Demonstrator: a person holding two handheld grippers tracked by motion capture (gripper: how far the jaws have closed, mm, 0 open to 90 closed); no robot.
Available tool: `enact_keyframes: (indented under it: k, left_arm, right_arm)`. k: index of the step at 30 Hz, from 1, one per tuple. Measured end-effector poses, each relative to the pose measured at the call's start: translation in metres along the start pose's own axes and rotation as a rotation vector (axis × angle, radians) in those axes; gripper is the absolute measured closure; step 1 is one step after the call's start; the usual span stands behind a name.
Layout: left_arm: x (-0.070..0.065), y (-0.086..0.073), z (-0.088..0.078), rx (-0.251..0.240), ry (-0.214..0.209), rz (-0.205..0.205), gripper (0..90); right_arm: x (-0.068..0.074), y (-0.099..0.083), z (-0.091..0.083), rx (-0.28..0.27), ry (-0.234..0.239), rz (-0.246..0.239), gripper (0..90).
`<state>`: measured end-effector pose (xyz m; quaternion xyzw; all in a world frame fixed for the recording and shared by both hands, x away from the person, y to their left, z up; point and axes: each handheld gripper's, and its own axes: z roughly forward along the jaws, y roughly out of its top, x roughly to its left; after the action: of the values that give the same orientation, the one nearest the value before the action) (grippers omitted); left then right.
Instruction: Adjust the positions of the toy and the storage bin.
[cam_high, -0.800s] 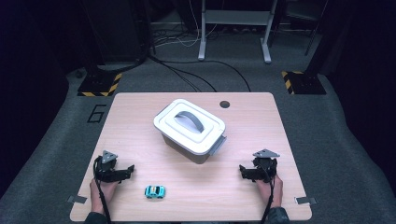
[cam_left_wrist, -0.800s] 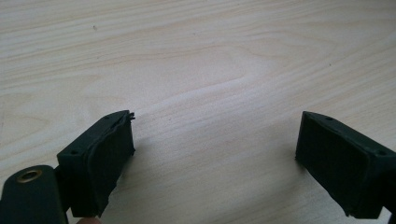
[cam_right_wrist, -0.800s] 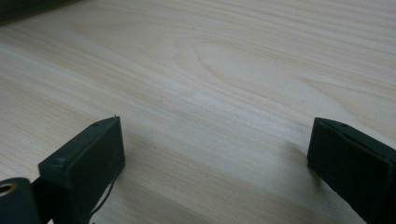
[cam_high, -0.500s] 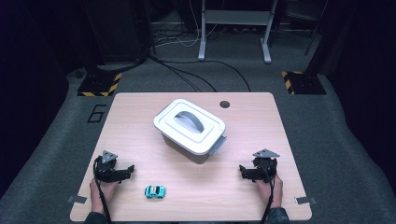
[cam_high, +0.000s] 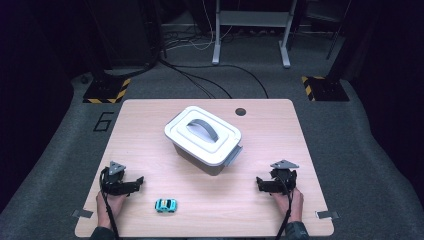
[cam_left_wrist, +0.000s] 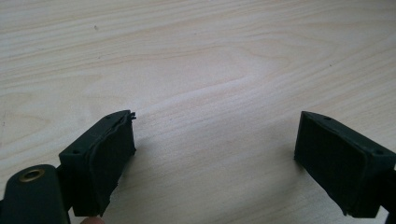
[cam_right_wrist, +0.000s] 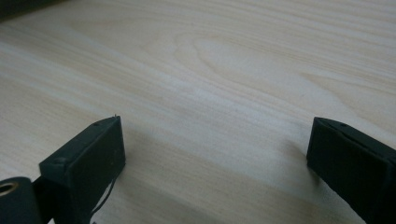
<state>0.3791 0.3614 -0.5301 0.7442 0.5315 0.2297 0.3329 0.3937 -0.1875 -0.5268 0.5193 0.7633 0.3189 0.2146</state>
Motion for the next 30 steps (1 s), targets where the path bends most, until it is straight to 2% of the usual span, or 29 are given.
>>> enact_keyframes:
  k: [4,6,9,10,13,16,18,20,25,26,28,29,30]
  left_arm:
    - [0.0,0.0,0.0,0.0,-0.001,0.0,11.7]
    - [-0.001,0.0,0.0,-0.001,-0.001,-0.006,11.7]
    - [-0.001,0.0,0.0,-0.001,-0.001,-0.005,11.6]
    - [-0.001,0.0,0.0,0.0,0.0,-0.003,11.5]
    - [-0.001,0.0,0.0,0.0,0.001,-0.003,11.4]
    - [-0.001,0.0,0.0,0.0,0.002,-0.002,11.4]
    - [-0.001,0.0,0.0,0.0,0.001,-0.003,11.4]
    - [-0.001,0.0,0.0,-0.001,0.001,-0.003,11.5]
    - [-0.001,0.0,0.001,-0.007,0.002,-0.012,11.5]
    - [-0.001,0.0,0.001,-0.007,0.002,-0.012,11.5]
    - [-0.001,0.0,0.001,-0.007,0.002,-0.011,11.5]
    - [-0.001,0.0,0.001,-0.007,0.002,-0.011,11.5]
    - [-0.001,0.0,0.0,0.0,0.002,-0.002,11.5]
  right_arm:
    - [0.001,0.002,-0.002,0.036,0.011,-0.013,2.7]
    - [0.003,0.003,-0.006,0.041,0.01,-0.027,2.7]
    - [0.004,0.007,-0.013,0.021,0.025,-0.016,3.3]
    - [0.005,0.015,-0.024,-0.004,0.055,-0.009,3.3]
    - [0.008,0.022,-0.033,-0.019,0.069,-0.014,3.5]
    - [0.017,0.038,-0.049,-0.037,0.094,-0.054,2.7]
    - [0.019,0.042,-0.051,-0.042,0.1,-0.052,2.5]
    - [0.025,0.056,-0.061,-0.055,0.129,-0.067,1.9]
    - [0.038,0.079,-0.072,-0.081,0.158,-0.094,1.7]
    - [0.038,0.079,-0.072,-0.081,0.158,-0.094,1.7]
    - [0.046,0.093,-0.075,-0.1,0.181,-0.115,2.1]
    - [0.046,0.093,-0.075,-0.1,0.181,-0.115,2.1]
    - [0.054,0.104,-0.075,-0.108,0.193,-0.137,2.2]
